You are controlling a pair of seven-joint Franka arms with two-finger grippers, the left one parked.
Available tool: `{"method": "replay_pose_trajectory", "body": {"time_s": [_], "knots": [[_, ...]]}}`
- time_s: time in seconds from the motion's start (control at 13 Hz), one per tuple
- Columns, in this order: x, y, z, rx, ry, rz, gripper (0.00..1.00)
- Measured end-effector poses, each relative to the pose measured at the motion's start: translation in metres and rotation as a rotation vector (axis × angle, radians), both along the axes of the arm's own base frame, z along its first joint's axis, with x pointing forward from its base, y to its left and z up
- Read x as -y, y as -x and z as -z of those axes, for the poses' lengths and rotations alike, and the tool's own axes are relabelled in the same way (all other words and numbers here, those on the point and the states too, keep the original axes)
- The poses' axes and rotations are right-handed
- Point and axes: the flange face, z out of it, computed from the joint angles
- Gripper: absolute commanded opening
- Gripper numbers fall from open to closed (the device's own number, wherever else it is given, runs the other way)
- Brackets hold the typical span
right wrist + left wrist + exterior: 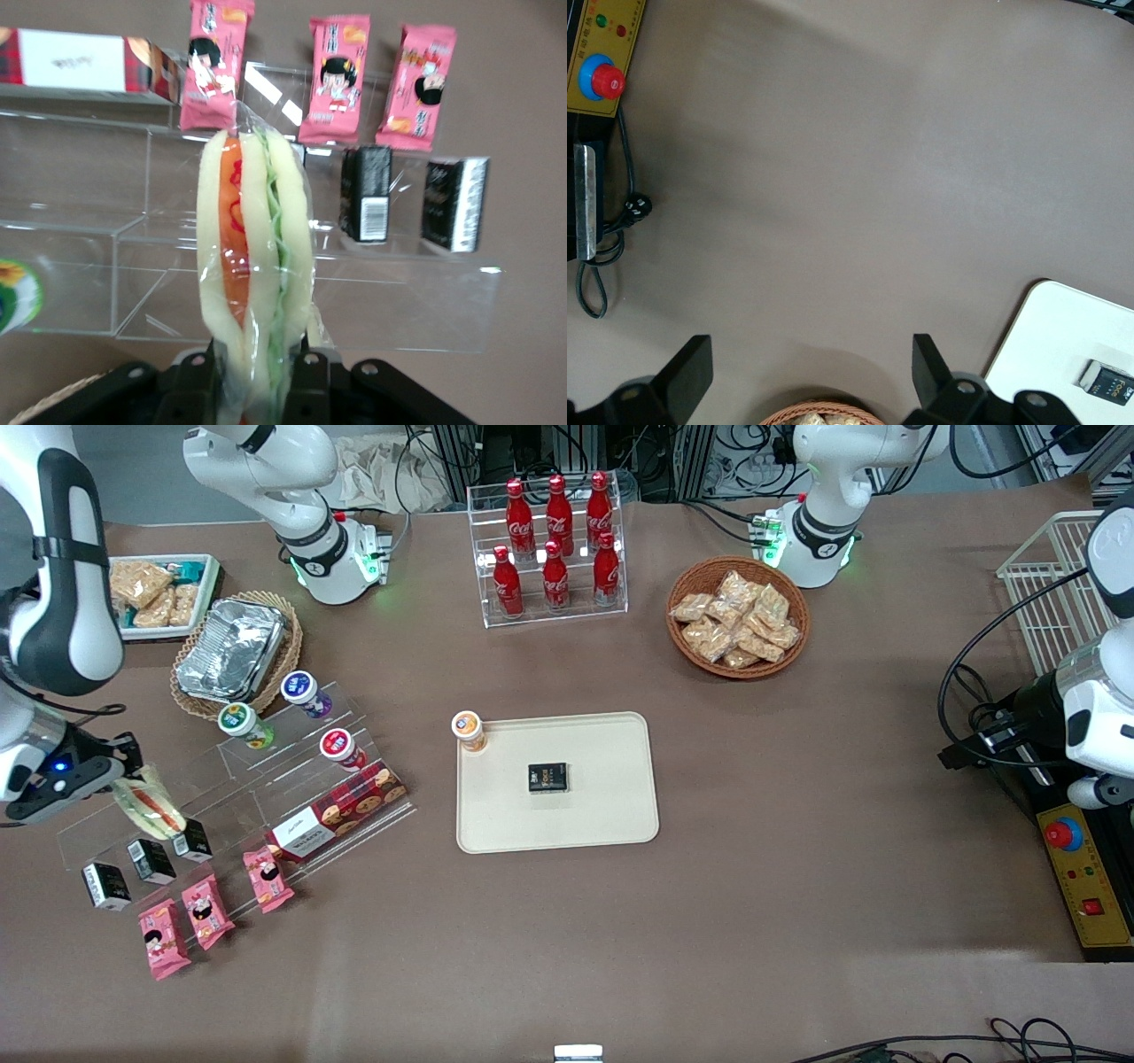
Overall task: Place sandwich on tray
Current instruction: 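Carry the sandwich over to the cream tray with the right gripper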
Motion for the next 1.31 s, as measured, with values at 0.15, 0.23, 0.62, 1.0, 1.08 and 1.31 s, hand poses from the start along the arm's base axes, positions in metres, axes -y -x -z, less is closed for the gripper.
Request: {"method": "replay_pose_trajectory", "body": {"time_s": [0.15, 0.23, 0.62, 1.0, 1.08, 1.31], "knots": [[-0.026, -0.016, -0.052, -0.013, -0.006, -0.052, 0.28], [-0.051, -0.022, -0.080, -0.019, -0.011, -0.092, 0.28], [-0.223, -0.028, -0.131, -0.018, -0.037, -0.383, 0.28], [-0.372, -0.021, -0.099, 0.029, -0.076, -0.547, 0.28], [-0.399, -0.024, -0.083, 0.055, -0.092, -0.564, 0.28], [-0.471, -0.031, -0.022, 0.122, -0.144, -0.624, 0.28]]}}
